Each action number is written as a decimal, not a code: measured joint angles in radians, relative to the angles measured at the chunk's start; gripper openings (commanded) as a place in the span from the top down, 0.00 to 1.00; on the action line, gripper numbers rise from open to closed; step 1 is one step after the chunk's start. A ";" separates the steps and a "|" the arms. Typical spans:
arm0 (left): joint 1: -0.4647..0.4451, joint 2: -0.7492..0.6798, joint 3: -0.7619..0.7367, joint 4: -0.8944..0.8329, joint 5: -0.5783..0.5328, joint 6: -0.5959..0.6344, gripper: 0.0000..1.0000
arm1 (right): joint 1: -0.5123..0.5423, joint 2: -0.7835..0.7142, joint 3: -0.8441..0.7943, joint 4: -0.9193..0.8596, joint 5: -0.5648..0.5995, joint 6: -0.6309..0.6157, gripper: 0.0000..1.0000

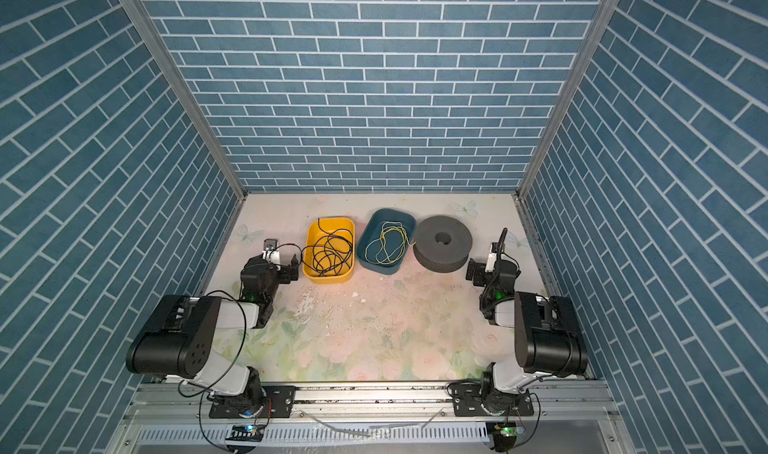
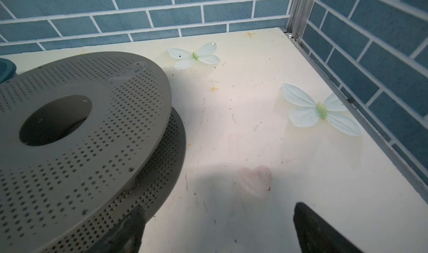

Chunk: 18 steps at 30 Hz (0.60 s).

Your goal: Wrap the cables

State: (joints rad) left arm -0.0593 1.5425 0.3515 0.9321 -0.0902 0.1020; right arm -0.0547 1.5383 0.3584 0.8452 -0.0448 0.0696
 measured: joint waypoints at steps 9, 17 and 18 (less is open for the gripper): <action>0.000 0.000 0.000 0.000 0.002 0.000 0.01 | 0.002 0.000 0.000 0.000 0.006 0.000 0.01; 0.000 0.000 0.000 0.000 0.002 0.000 0.01 | 0.002 0.000 0.000 0.000 0.006 0.000 0.01; 0.000 0.000 0.000 0.000 0.002 0.000 0.01 | 0.002 0.000 0.000 0.000 0.006 0.000 0.01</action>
State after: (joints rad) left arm -0.0593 1.5425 0.3515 0.9321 -0.0883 0.1020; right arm -0.0525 1.5383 0.3584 0.8452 -0.0387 0.0700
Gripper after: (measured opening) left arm 0.989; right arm 0.992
